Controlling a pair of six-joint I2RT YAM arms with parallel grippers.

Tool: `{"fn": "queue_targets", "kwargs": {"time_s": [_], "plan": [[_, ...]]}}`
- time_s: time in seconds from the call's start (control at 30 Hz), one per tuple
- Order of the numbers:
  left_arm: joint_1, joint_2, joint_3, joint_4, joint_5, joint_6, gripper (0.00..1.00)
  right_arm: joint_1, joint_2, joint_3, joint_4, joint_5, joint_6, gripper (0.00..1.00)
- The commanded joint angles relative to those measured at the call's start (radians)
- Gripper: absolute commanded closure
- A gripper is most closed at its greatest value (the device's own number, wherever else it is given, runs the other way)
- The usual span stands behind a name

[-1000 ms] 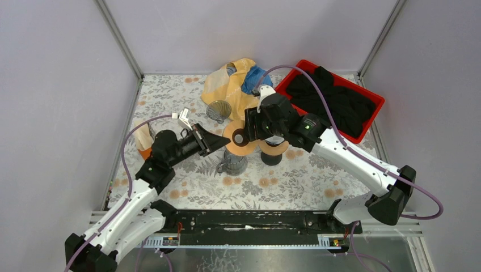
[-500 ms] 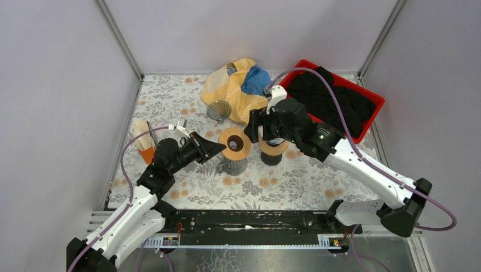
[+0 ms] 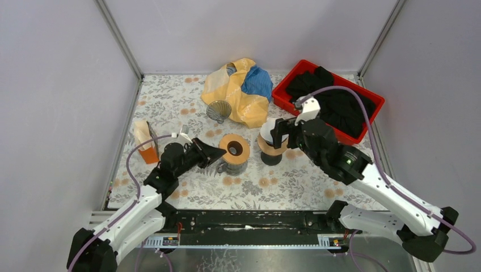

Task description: Place the coffee filter in the dripper

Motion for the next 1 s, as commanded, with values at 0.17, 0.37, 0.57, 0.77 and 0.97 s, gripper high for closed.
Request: {"fn": "queue_targets", "kwargs": {"time_s": [0.17, 0.37, 0.57, 0.77, 0.97], "plan": [[0.006, 0.07, -0.067, 0.227, -0.006, -0.071, 1.0, 0.002, -0.112, -0.071, 0.071, 0.17, -0.032, 0.01], [0.006, 0.068, -0.068, 0.188, -0.034, -0.049, 0.99, 0.003, -0.119, -0.083, 0.068, 0.19, -0.043, 0.01], [0.007, 0.087, -0.07, 0.173, -0.047, -0.029, 0.91, 0.002, -0.116, -0.091, 0.07, 0.205, -0.052, 0.0], [0.007, 0.086, -0.057, 0.119, -0.069, 0.002, 0.83, 0.002, -0.122, -0.098, 0.069, 0.208, -0.056, 0.0], [0.007, 0.083, -0.046, 0.079, -0.087, 0.022, 0.71, 0.003, -0.118, -0.101, 0.07, 0.204, -0.054, 0.0]]}}
